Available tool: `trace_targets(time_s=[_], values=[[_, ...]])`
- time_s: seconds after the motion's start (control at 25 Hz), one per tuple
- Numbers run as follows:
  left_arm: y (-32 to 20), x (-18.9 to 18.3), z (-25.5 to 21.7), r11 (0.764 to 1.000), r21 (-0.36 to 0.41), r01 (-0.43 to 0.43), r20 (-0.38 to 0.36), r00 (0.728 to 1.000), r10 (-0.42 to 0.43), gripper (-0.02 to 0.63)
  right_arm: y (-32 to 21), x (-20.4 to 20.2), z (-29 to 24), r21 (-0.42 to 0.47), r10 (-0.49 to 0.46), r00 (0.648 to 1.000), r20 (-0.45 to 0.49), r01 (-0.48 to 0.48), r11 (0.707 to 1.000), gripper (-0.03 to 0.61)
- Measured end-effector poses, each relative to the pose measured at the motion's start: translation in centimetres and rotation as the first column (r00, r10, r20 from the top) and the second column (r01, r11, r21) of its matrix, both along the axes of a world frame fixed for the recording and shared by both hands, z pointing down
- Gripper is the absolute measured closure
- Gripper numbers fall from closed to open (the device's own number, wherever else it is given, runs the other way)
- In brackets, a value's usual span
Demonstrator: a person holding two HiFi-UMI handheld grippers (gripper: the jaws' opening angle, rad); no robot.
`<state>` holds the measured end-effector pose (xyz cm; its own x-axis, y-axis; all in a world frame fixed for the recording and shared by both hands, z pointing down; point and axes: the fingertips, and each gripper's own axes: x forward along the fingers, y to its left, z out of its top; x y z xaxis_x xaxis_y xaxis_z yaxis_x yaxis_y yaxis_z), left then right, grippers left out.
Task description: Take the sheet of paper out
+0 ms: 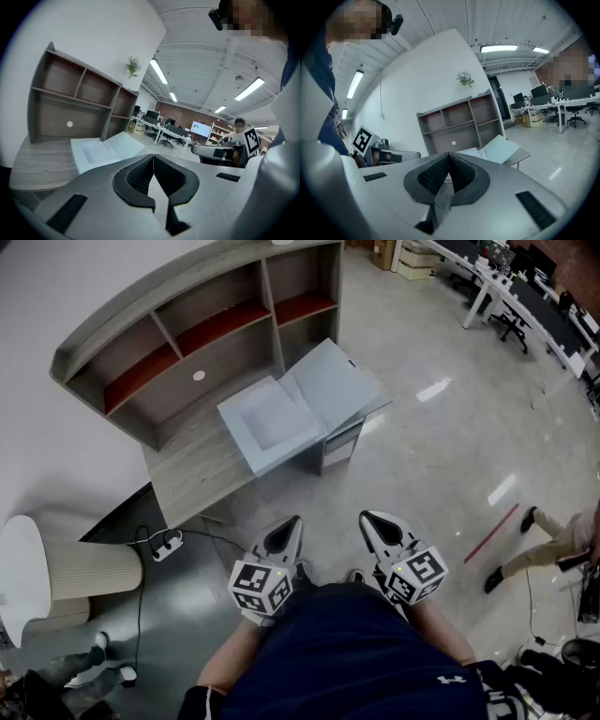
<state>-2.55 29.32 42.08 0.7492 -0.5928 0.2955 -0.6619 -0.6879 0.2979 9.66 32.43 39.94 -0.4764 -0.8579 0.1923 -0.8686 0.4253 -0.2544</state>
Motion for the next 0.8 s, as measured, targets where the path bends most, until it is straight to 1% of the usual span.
trace_targets(time_s=[0.36,0.48,0.6,0.8], values=[[-1.1,-0.8,0.3,1.0,-0.018,0.004,-0.008,1.0,-0.004,0.598,-0.9,-0.4,0.7,-0.025,0.009,1.0,0.012,-0.009,1.0,0.565],[-1.5,-1.4,0.6,1.0,-0.022,0.005,-0.016,1.0,-0.005,0.598,-1.4,-0.8,0.8,-0.03,0.009,0.999,0.046,-0.008,1.0,0.565],[-2.1,-2.2,0.9,1.0,-0.029,-0.002,-0.026,1.0,0.001,0.598,-2.2,-1.2,1.3,-0.059,0.039,0.997,0.059,-0.036,0.998,0.565],[-3.2,-4.5,1.5,0.999,-0.044,-0.019,-0.035,0.999,0.017,0.598,-3.4,-2.3,2.3,-0.112,0.12,0.99,0.078,-0.111,0.987,0.565]])
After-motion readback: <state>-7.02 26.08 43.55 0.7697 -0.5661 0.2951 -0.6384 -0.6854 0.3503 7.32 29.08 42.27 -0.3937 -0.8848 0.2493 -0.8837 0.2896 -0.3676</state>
